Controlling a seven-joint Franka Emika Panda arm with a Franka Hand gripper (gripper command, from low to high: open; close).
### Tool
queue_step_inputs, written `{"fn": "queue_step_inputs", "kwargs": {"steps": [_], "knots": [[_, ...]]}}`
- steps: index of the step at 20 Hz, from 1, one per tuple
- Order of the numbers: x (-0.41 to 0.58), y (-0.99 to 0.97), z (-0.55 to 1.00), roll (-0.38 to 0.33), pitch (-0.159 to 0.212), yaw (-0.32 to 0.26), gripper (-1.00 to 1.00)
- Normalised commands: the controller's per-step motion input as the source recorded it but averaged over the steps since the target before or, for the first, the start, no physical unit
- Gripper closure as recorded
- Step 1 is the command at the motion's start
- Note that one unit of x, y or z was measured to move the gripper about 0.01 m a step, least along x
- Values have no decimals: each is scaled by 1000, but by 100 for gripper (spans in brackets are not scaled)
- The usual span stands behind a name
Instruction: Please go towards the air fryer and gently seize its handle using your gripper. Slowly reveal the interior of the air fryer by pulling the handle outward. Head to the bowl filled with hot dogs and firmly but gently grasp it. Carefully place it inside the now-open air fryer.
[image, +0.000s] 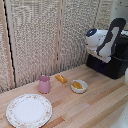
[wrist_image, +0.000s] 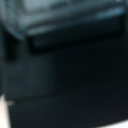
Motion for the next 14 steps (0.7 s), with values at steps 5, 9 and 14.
{"fn": "queue_step_inputs", "kwargs": {"steps": [5,9,14], "knots": [[99,-138,204,27,113,-7,100],[-14,14,0,-4,0,-117,100],[-154,354,111,113,-21,-139,100]]}}
